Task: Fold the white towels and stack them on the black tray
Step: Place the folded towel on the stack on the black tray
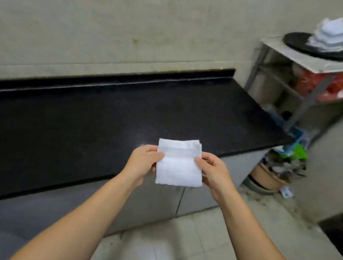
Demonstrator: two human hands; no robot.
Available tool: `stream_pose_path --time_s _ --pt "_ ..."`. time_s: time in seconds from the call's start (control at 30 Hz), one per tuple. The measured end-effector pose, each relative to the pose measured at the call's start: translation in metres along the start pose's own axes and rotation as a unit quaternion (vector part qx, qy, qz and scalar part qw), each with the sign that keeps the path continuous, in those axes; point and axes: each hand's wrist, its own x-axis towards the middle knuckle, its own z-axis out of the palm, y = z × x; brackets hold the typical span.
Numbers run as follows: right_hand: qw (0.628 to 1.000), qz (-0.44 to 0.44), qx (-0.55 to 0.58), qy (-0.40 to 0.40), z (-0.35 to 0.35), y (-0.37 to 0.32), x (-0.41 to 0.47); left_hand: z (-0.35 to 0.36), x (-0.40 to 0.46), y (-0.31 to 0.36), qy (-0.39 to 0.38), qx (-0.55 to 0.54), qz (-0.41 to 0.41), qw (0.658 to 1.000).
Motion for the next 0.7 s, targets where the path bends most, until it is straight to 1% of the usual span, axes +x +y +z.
stream_pose_path --time_s 0.1,0.23,0.37,0.5,0.6,0.7 --pt "0.997 -0.015 0.021 0.070 -0.105 -0.008 0.007 0.107 0.026 0.018 -0.067 0.025 0.021 0.997" --pt "0.989 -0.035 0.014 0.145 -0.244 -0.030 0.016 0.259 0.050 0.037 -0.126 0.022 0.046 0.991" --pt "0.981 -0.047 -0.016 0.189 -0.359 -0.060 0.035 0.383 0.071 0.058 -0.139 0.003 0.060 0.988" --pt "0.975 -0.072 -0.055 0.201 -0.432 -0.095 0.083 0.460 0.109 0.088 -0.118 -0.013 0.095 0.988" --pt "0.974 -0.104 -0.070 0.190 -0.468 -0.126 0.132 0.500 0.150 0.121 -0.096 -0.018 0.143 0.985" --pt "0.968 -0.153 -0.096 0.174 -0.501 -0.167 0.201 0.532 0.207 0.166 -0.088 -0.023 0.174 0.981"
